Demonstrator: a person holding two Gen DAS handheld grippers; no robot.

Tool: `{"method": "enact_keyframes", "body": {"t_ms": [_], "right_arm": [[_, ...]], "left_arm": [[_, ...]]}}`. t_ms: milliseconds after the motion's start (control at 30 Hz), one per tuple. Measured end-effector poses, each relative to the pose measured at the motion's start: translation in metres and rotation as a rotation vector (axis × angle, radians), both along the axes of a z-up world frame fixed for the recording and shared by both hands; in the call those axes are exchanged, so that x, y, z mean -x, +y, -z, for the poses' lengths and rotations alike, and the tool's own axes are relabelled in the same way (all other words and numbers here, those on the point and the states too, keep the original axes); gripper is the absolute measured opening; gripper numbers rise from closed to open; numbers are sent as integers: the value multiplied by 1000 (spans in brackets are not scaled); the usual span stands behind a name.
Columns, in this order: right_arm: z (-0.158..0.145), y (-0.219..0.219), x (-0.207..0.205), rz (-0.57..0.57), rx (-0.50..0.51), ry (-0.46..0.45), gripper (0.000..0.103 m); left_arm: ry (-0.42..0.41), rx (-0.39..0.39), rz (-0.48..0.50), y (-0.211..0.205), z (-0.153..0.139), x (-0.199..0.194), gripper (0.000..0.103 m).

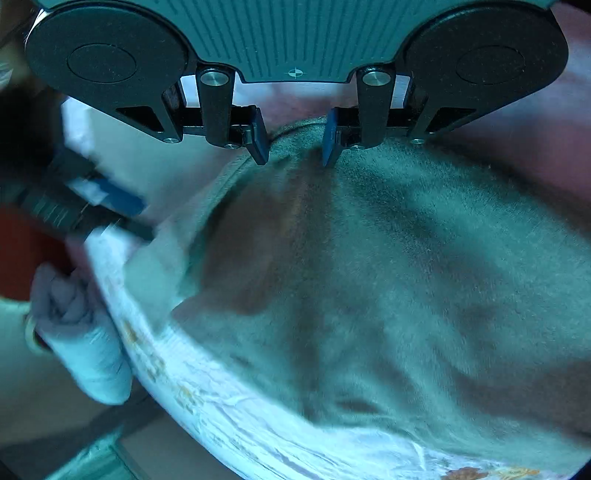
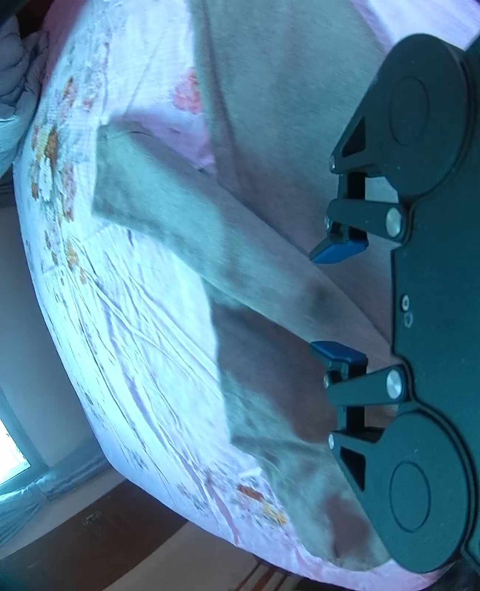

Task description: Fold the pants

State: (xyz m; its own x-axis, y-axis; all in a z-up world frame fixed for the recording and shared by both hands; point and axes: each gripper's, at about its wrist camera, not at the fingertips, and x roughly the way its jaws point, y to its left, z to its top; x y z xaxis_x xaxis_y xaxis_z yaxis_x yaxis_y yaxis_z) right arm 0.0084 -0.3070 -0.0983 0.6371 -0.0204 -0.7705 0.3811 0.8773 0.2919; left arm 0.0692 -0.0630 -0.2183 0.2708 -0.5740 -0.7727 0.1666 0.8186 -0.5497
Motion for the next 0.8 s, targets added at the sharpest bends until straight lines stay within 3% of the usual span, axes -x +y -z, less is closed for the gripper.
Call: {"method": "enact_keyframes", "body": {"t_ms": [133,233,367,500,567,633,667,733,767,800], "right_arm": [[-7,-8,-20,28,32,24,38],[-8,-16,-40,50,82,66,38],[-2,-28,-65,87,139,147,38],[13,-26,-83,135,131,270,39],[19,-20,-88,164,168,318,47],[24,-15,-94,199,246,381,75],[27,-12,-97,197,296,420,78],[32,-8,-100,193,368,453,74],[33,-8,-100,194,353,451,69],[34,-8,-100,192,324,440,51]], "left_arm": [[-29,-32,20,-4,-7,6,33],[-29,-10,11,2,-5,9,33],[-29,9,7,5,-6,8,33],[-22,31,6,6,0,7,33],[-14,50,4,10,2,7,33],[-4,71,-6,10,6,5,33],[-2,78,-8,12,6,5,33],[0,89,-11,14,8,5,33],[1,94,-11,15,8,6,33],[2,98,-11,16,8,5,33]]}}
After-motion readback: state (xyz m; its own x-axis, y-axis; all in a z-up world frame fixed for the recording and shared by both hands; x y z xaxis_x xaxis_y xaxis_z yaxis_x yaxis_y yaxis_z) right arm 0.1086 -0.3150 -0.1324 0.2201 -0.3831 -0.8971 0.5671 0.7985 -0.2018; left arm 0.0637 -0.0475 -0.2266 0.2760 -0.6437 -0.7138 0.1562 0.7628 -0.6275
